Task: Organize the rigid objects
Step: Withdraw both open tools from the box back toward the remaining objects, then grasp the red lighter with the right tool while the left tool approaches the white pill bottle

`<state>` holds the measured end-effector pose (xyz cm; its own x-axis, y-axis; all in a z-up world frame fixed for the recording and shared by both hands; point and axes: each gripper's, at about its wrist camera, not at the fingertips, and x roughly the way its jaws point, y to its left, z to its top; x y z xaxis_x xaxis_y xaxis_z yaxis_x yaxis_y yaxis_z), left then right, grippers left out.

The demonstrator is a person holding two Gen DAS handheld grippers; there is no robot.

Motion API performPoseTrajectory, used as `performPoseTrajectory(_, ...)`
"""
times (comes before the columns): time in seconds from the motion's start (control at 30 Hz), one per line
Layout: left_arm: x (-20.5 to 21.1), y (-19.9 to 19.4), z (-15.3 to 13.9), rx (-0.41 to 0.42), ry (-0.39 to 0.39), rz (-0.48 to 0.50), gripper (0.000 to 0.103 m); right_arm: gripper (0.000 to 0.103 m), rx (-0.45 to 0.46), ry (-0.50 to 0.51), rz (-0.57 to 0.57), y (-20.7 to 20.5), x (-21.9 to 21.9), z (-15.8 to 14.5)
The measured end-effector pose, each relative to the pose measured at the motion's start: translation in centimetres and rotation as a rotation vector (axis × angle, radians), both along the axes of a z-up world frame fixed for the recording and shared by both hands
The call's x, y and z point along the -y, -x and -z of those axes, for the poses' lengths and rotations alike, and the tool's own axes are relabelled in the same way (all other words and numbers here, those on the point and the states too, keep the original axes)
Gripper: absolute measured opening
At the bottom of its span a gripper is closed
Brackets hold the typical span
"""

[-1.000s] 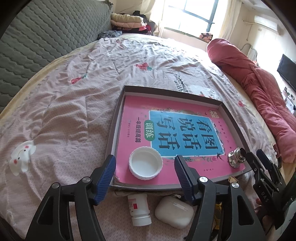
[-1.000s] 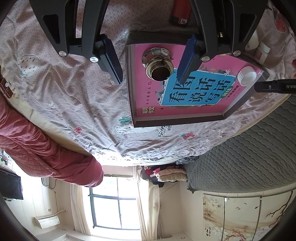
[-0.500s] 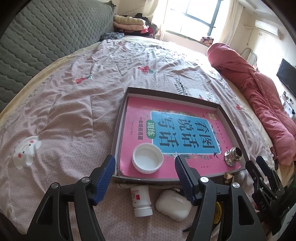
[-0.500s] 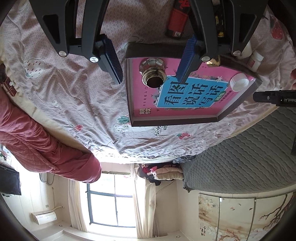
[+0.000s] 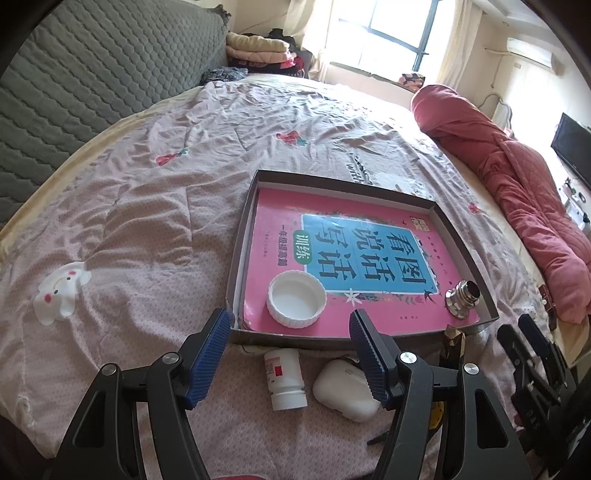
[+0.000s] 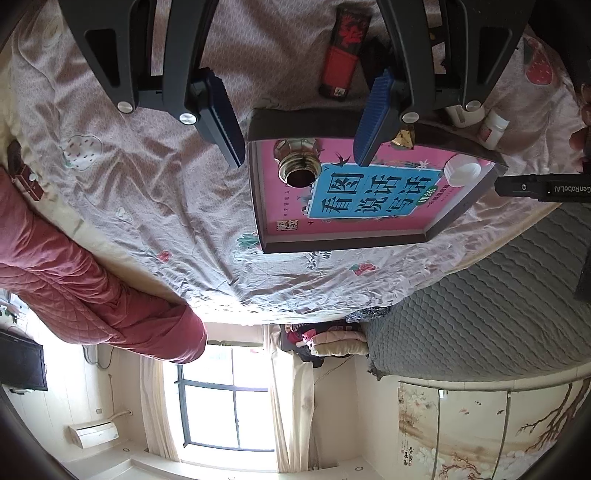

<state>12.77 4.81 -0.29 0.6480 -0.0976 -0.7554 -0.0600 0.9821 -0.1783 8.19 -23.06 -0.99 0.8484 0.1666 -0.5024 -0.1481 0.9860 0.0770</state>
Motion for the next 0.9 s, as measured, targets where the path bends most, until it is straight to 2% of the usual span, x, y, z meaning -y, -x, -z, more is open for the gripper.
performPoseTrajectory(0.2, 0.3, 0.8, 0.2, -0.001, -0.02, 0.013, 0.069, 0.061, -0.01, 0.042, -0.031, 1.0, -1.6, 0.1)
performPoseTrajectory(0.6, -0.2, 2.4, 0.2, 0.001, -0.011, 0.022, 0.069, 0.061, -0.049, 0.04, -0.033, 2.5, -2.2, 0.3)
performPoseTrajectory(0.9, -0.6, 3.7, 0.4, -0.001, -0.033, 0.027, 0.069, 0.061, -0.054, 0.03, -0.031, 3.6, -2.1, 0.0)
